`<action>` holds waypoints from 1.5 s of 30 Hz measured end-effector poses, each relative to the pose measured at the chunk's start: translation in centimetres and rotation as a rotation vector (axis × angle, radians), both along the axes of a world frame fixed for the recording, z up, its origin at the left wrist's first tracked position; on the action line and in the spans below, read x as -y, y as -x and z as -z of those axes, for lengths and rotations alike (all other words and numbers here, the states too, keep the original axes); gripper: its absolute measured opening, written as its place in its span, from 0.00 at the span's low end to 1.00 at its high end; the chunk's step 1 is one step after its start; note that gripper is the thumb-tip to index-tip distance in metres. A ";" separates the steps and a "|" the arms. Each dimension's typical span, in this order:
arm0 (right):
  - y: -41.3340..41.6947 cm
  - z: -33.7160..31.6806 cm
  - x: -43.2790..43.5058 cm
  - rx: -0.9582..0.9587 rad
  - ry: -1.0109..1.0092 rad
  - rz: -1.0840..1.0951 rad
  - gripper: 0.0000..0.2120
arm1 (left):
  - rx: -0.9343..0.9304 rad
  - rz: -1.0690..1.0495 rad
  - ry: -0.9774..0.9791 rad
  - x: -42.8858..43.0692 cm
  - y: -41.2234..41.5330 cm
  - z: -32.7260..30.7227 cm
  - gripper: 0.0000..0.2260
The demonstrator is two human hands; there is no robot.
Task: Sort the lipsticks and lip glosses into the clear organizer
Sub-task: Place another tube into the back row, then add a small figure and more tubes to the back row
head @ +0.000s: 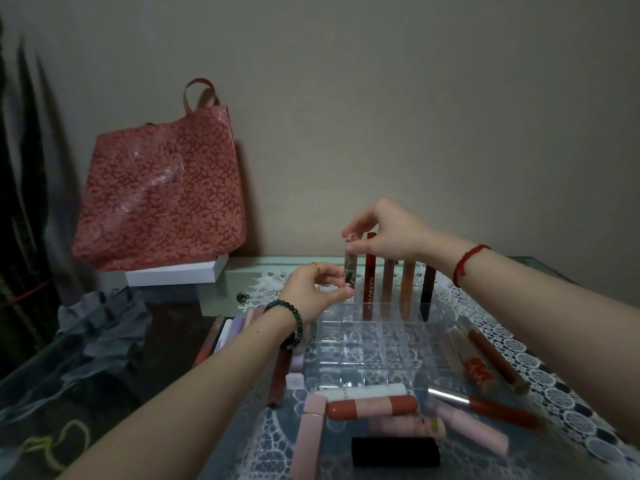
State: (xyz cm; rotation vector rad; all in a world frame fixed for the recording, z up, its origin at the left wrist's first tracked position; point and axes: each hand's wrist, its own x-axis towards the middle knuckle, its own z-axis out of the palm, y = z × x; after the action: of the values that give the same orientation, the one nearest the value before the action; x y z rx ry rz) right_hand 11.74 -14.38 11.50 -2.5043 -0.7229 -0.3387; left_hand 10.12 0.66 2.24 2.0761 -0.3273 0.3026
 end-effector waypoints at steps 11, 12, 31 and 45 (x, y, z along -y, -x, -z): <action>0.7 -0.6 0.2 0.012 -0.004 -0.009 0.11 | 0.047 -0.019 0.053 -1.4 0.0 -0.4 0.11; 0.8 -0.6 0.2 0.016 -0.004 -0.014 0.11 | 0.054 -0.021 0.047 -1.7 0.2 -0.5 0.10; 5.8 0.6 -2.5 0.116 -0.109 -0.132 0.10 | 0.093 -0.174 0.023 -9.1 4.8 -1.7 0.10; 6.0 6.9 -6.7 -0.006 0.165 -0.176 0.11 | -0.068 -0.160 -0.164 -10.3 9.2 3.3 0.25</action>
State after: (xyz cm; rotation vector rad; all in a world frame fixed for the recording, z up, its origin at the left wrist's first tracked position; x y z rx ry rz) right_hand 5.73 -7.66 4.56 -2.5687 -0.9977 -0.2159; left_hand 0.87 10.95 -1.08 2.2743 -0.1488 0.3090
